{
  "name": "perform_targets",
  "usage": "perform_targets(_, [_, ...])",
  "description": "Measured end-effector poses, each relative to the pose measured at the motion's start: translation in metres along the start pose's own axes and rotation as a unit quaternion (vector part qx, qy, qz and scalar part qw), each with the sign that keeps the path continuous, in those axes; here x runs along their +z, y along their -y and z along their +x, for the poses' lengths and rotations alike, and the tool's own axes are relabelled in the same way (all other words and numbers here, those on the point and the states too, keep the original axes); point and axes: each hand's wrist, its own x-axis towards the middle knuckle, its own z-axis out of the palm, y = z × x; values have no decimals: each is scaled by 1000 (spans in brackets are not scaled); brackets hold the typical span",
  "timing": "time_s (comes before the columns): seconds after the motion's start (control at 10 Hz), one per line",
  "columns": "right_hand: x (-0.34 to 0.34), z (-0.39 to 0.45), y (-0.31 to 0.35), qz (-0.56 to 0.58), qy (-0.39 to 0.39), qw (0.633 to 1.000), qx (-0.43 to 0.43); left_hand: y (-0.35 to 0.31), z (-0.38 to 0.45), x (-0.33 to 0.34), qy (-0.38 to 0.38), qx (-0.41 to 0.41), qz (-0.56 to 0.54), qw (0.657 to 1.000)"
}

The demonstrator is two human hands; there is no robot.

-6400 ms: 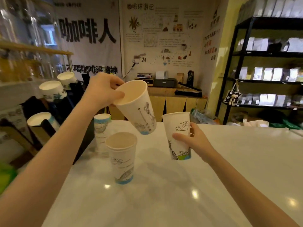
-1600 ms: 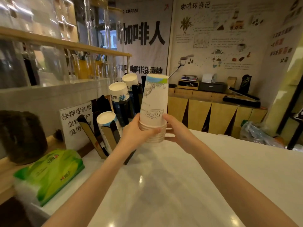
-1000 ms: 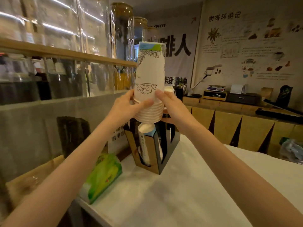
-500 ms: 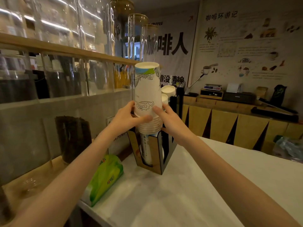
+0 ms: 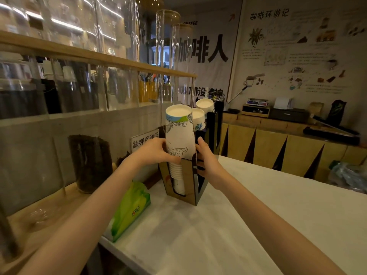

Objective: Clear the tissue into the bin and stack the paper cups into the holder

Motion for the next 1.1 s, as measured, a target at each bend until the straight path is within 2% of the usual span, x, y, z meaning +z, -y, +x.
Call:
perform_targets(0.1, [0,0,-9,6,14,1000,15,0,-2,-1,4,-2,-16,1000])
perform_targets(0.2, [-2,1,-21,-9,10,999,45,0,-6,3,-29,5,-53,998])
perform_targets(0.6, [-15,6,-38,-75,1,995,71,-15,-23,8,-142,31,-109,983])
perform_targets(0.8, [-31,-3,-15,-51,-20,998,41,-45,-33,1,-207,45,-63,975])
perform_targets(0.9, [-50,-36,18,-48,-31,997,-49,-70,-37,-1,-263,47,-63,962])
perform_targets(1.0, [-78,-89,64,-43,-61,977,-202,-101,-37,-2,-317,98,-82,940])
perform_targets(1.1, [-104,-162,104,21,-51,934,-353,-129,-39,6,-283,157,-115,939])
